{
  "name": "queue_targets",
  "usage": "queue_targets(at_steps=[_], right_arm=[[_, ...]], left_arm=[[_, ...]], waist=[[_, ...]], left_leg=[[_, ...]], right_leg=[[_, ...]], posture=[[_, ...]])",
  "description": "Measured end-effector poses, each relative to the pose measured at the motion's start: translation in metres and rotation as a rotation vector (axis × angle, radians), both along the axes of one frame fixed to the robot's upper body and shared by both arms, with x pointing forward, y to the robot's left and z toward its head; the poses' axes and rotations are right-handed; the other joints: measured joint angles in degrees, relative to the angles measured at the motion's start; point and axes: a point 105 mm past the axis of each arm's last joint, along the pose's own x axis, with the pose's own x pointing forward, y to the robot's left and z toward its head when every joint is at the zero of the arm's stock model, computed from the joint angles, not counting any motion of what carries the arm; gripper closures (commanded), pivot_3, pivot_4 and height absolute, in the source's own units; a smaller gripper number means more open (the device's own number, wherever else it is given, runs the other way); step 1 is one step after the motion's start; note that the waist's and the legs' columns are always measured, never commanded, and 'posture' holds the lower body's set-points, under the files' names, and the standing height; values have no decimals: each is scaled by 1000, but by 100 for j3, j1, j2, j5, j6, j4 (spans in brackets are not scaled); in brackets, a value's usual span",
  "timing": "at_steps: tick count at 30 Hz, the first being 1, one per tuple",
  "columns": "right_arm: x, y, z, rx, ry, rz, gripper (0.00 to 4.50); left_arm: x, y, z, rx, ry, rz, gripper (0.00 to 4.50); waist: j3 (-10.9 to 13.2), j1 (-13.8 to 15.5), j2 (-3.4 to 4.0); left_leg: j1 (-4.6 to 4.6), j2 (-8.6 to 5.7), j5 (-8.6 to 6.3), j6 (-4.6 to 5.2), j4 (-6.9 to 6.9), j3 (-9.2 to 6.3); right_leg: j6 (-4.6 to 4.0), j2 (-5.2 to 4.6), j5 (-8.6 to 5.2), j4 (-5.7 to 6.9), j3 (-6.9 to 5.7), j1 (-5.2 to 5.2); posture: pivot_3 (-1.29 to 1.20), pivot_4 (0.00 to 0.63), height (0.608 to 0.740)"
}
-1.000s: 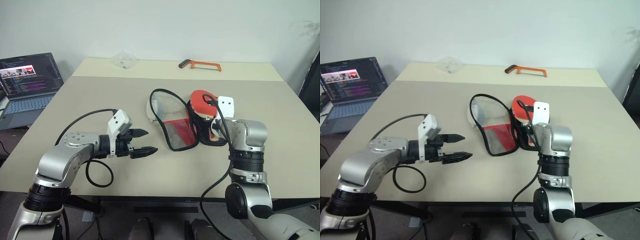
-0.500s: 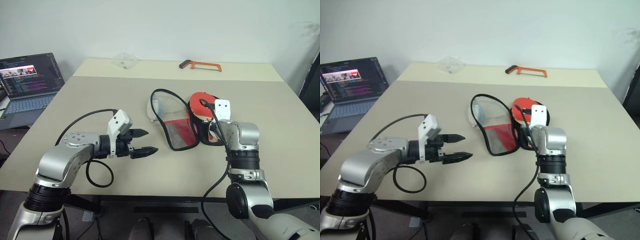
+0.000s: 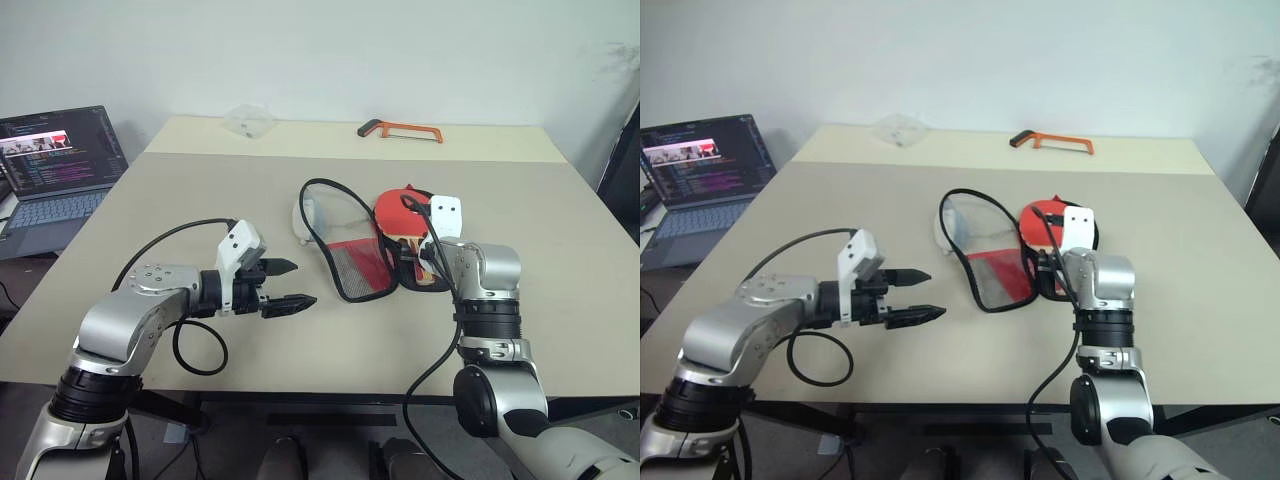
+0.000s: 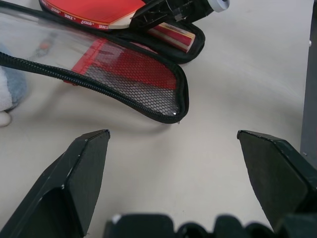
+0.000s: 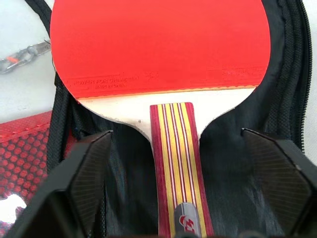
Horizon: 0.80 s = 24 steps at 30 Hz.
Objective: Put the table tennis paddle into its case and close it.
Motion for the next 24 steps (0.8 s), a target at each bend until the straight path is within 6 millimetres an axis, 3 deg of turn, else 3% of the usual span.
queue_targets(at_steps=[5,9,12,16,19,22,24], right_arm=[[-2,-3,15,22,-48,20,6],[-13,-14,54,-23,-173,131,6],[-41,-31,82,-68,-272,356,6],[-79,-55,76,-145,-265,610,6],[-100,-47,71,-133,-296,808,6],[-115,-39,74,-143,-328,944,0],[-116,-38,75,-151,-345,963,0]], left_arm=[[13,-1,1,0,-22,38,0],[32,8,-1,2,-34,146,0],[45,7,-4,-18,-14,208,0],[61,4,-11,7,-1,264,0],[69,5,-26,49,23,299,0],[76,-1,-33,76,16,289,555],[83,-4,-32,79,-1,295,1279]], waist=[[1,4,2],[1,24,1],[0,107,-2],[0,133,-4],[1,47,-3],[1,-4,-3],[1,3,-4]], left_leg=[[0,-1,0,0,0,-1],[-2,-1,0,0,0,-2],[-5,-5,-1,0,-2,-5],[0,-6,-2,1,-3,-5],[5,-2,-1,1,0,-2],[8,-1,0,1,7,-6],[8,-1,3,4,15,-10]], right_leg=[[0,0,0,0,-1,0],[1,-1,-1,-5,-2,1],[3,-5,-2,-12,-8,6],[13,-1,-10,-12,-7,10],[27,4,-17,-7,2,8],[28,7,-16,-3,2,10],[32,7,-13,0,1,14]], posture=[[0,150,740],[0,150,740],[0,150,740],[0,150,740],[0,150,740],[0,150,740],[0,150,740]])
